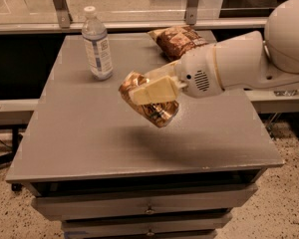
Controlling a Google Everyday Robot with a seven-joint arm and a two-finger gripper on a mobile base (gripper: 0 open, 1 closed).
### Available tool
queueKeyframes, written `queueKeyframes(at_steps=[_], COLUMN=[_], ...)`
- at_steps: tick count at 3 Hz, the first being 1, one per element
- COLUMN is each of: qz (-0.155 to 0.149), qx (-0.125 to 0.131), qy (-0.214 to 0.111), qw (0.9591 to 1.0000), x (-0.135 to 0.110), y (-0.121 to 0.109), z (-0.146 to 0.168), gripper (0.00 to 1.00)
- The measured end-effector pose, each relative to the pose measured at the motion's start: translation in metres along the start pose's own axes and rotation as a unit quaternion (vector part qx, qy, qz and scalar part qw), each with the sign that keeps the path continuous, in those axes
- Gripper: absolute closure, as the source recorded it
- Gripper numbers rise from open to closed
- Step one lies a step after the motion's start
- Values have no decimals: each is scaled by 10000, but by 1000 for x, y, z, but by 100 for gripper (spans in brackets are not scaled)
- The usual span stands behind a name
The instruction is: Pick orange can
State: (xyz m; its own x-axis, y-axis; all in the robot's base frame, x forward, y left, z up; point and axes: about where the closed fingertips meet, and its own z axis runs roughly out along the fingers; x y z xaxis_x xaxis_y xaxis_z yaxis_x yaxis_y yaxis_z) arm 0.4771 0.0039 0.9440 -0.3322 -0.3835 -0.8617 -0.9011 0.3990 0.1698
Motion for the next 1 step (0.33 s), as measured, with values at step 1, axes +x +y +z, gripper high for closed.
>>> queueKeyframes(at_steps=[1], qz=[-10], qx=[-14], qy=[-59], qw=[10000], x=[-5], y=[1], z=[-2], gripper=[100])
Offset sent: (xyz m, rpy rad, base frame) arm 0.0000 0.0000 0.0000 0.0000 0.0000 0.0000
